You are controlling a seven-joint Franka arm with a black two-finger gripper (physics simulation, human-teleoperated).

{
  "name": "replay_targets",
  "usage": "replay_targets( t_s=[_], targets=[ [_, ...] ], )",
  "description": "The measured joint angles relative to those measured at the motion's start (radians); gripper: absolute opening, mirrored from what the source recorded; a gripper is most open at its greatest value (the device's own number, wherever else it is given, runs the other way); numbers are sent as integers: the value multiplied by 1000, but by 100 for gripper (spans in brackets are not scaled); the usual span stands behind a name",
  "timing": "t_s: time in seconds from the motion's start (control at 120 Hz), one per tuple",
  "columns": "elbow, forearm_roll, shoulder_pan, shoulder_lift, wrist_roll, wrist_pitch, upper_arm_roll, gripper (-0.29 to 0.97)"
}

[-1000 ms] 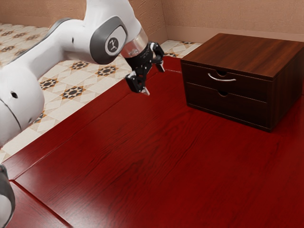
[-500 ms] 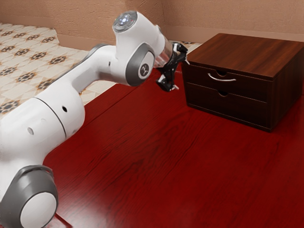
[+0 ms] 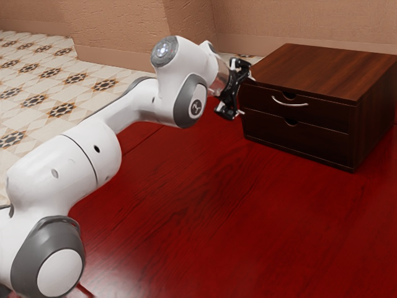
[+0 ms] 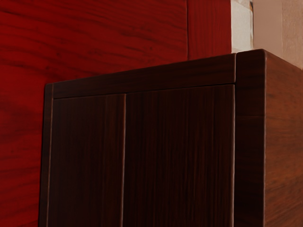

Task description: Pull the drawer handle with one arm to open the drawer

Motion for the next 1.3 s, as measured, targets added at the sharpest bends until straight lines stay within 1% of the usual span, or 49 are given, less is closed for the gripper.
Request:
replay_targets(
  t_s=[0.192, 0.258, 0.55, 0.667, 0.892, 1.142, 1.3],
  targets=[
    [-2, 0, -17, 6, 3, 39, -3, 68],
    [-3, 0, -22, 15, 4, 54, -20, 68],
    [-13, -1, -24, 34, 7, 98, -30, 68],
    [-81, -10, -27, 32, 9, 175, -24, 68],
    [-95, 5, -57, 27, 21, 252, -18, 68],
    [-180, 3, -78, -37, 27, 279, -15, 68],
    [-191, 1, -74, -44, 30, 284, -15, 68]
  ],
)
